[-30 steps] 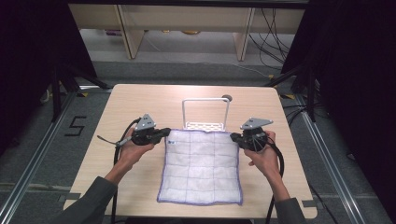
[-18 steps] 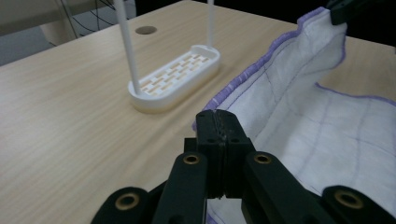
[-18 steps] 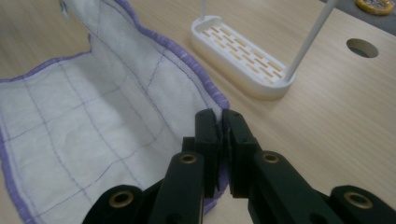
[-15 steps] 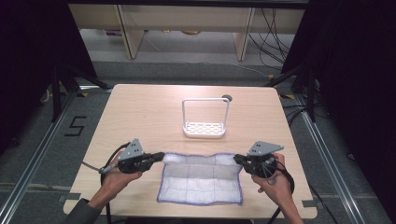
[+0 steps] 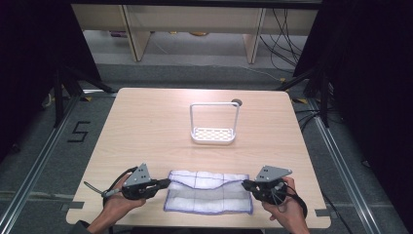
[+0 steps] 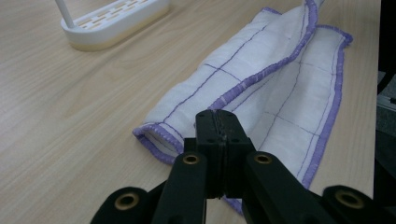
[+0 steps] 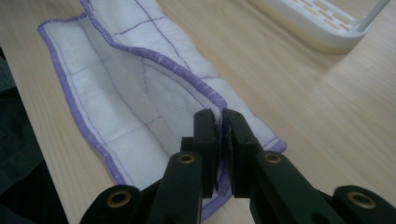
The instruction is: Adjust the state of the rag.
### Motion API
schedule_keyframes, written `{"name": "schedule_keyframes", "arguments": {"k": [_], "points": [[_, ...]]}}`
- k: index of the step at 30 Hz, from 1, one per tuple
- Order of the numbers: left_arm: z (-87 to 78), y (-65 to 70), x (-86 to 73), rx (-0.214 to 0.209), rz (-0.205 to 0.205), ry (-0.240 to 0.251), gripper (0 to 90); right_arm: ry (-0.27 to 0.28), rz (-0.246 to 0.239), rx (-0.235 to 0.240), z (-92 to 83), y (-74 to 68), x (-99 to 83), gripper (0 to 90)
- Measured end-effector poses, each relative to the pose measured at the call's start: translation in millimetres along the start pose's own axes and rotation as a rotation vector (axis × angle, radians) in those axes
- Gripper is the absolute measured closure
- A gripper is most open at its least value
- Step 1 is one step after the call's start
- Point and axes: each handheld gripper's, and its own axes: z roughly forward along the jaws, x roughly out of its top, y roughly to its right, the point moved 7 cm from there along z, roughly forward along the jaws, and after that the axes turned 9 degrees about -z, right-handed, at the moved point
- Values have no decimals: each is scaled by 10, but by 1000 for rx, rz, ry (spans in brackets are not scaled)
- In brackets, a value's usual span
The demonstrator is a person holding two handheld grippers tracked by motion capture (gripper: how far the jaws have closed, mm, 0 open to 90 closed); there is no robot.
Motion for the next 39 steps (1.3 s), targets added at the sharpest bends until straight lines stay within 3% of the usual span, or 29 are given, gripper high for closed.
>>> {"name": "schedule_keyframes", "arguments": {"k": [4, 5, 8, 14, 16, 17, 18, 19, 21, 25, 27, 29, 33, 34, 36, 38, 39], "points": [[13, 67, -106, -14, -3, -34, 882, -17, -14, 13, 14, -92, -76, 841], [23, 93, -145, -27, 14, -46, 882, -23, -15, 15, 11, -116, -90, 840], [27, 137, -232, -9, 46, -91, 881, -28, -28, 28, -1, -192, -130, 827], [30, 247, -315, -53, 38, -98, 873, -67, -44, 77, -16, -341, -276, 785], [24, 257, -342, -52, 32, -108, 858, -55, -20, 66, -40, -365, -302, 731], [0, 241, -362, -58, 61, -140, 842, -53, -6, 64, -71, -365, -310, 707], [4, 274, -370, -77, 31, -130, 800, -50, 7, 65, -112, -357, -315, 685], [6, 282, -373, -71, 9, -120, 716, -39, 28, 53, -153, -345, -314, 649], [-29, 291, -327, -76, -30, -85, 647, -1, 67, 26, -218, -304, -299, 580], [-103, 215, -181, -50, -56, -33, 535, 42, 146, -41, -304, -226, -249, 516], [-100, 160, -68, -28, -106, 15, 508, 32, 168, -66, -272, -198, -231, 507], [-64, 97, 14, -5, -109, 28, 473, -4, 157, -76, -214, -199, -236, 501], [86, -127, 98, 65, -116, -3, 443, -82, 173, -90, -80, -222, -255, 470], [139, -179, 102, 77, -136, -9, 435, -90, 175, -87, -48, -225, -259, 460], [246, -271, 89, 88, -144, -35, 430, -102, 167, -75, 5, -222, -273, 442], [301, -322, 83, 97, -142, -48, 427, -127, 195, -67, 37, -230, -298, 422], [334, -349, 87, 95, -148, -55, 426, -136, 182, -66, 72, -219, -326, 418]]}}
